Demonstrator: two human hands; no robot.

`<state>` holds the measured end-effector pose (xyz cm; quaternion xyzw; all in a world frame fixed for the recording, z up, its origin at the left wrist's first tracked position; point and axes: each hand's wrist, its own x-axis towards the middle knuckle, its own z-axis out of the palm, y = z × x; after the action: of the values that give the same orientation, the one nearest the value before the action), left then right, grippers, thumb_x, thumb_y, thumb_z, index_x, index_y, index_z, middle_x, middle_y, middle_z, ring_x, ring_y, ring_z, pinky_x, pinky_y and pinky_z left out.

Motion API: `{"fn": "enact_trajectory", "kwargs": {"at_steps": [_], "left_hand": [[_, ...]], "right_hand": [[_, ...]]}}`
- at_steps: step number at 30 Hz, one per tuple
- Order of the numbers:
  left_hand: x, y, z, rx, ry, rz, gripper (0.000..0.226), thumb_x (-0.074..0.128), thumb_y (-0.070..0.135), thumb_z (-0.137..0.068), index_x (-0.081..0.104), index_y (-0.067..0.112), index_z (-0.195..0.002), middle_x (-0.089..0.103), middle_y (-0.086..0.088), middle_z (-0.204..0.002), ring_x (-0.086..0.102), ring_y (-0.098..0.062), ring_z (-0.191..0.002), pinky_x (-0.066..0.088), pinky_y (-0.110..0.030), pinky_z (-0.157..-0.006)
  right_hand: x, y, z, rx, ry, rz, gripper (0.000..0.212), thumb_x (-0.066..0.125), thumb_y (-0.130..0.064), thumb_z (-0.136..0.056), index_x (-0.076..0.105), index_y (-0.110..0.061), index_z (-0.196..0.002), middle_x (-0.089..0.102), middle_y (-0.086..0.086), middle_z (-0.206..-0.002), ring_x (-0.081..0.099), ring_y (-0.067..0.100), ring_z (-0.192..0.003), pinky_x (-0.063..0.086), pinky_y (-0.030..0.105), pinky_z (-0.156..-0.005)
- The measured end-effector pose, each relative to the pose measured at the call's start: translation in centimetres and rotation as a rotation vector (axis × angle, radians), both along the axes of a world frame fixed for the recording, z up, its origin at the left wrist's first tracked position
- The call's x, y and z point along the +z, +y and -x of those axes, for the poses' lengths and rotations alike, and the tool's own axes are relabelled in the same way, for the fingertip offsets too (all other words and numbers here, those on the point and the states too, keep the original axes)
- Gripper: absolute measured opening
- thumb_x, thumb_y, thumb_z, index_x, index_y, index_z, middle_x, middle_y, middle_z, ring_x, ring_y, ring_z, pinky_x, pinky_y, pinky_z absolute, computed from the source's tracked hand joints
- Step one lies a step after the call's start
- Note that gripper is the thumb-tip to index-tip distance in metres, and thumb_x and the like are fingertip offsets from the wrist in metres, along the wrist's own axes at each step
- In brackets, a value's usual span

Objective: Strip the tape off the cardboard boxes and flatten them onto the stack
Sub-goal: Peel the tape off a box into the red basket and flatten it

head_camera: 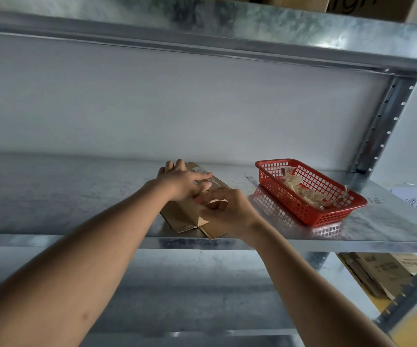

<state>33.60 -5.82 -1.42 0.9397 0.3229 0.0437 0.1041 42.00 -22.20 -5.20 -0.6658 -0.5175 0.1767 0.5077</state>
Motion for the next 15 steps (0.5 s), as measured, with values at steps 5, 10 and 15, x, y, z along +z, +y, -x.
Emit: {"fn": "enact_trajectory", "kwargs": {"at_steps": [5, 10, 15], "left_hand": [[-0.2, 0.3, -0.4, 0.001, 0.006, 0.010, 0.047, 0.030, 0.075, -0.098, 0.031, 0.073, -0.144, 0.035, -0.005, -0.129, 0.025, -0.032, -0.127, 0.017, -0.045, -0.115], [-0.4, 0.5, -0.5, 0.010, -0.014, 0.033, 0.045, 0.032, 0.076, -0.097, 0.032, 0.074, -0.142, 0.033, 0.000, -0.122, 0.024, -0.030, -0.130, 0.016, -0.045, -0.116], [-0.5, 0.6, -0.5, 0.008, -0.025, 0.039, 0.046, 0.034, 0.078, -0.095, 0.033, 0.075, -0.141, 0.032, 0.001, -0.122, 0.023, -0.030, -0.131, 0.017, -0.045, -0.117]], "right_hand": [[0.8, -0.2, -0.3, -0.015, -0.190, 0.050, 0.018, 0.080, -0.012, -0.083, 0.083, -0.025, -0.094, 0.078, -0.008, -0.089, 0.075, 0.009, -0.075, 0.060, 0.037, -0.080], [1.1, 0.9, -0.2, -0.153, -0.558, 0.068, 0.011, 0.079, -0.029, -0.089, 0.081, -0.038, -0.095, 0.077, -0.017, -0.086, 0.071, 0.003, -0.070, 0.060, 0.037, -0.074], [0.6, 0.7, 0.0, -0.186, -0.725, 0.007, 0.008, 0.077, -0.040, -0.090, 0.078, -0.042, -0.098, 0.075, -0.016, -0.095, 0.068, 0.011, -0.085, 0.059, 0.039, -0.069]]}}
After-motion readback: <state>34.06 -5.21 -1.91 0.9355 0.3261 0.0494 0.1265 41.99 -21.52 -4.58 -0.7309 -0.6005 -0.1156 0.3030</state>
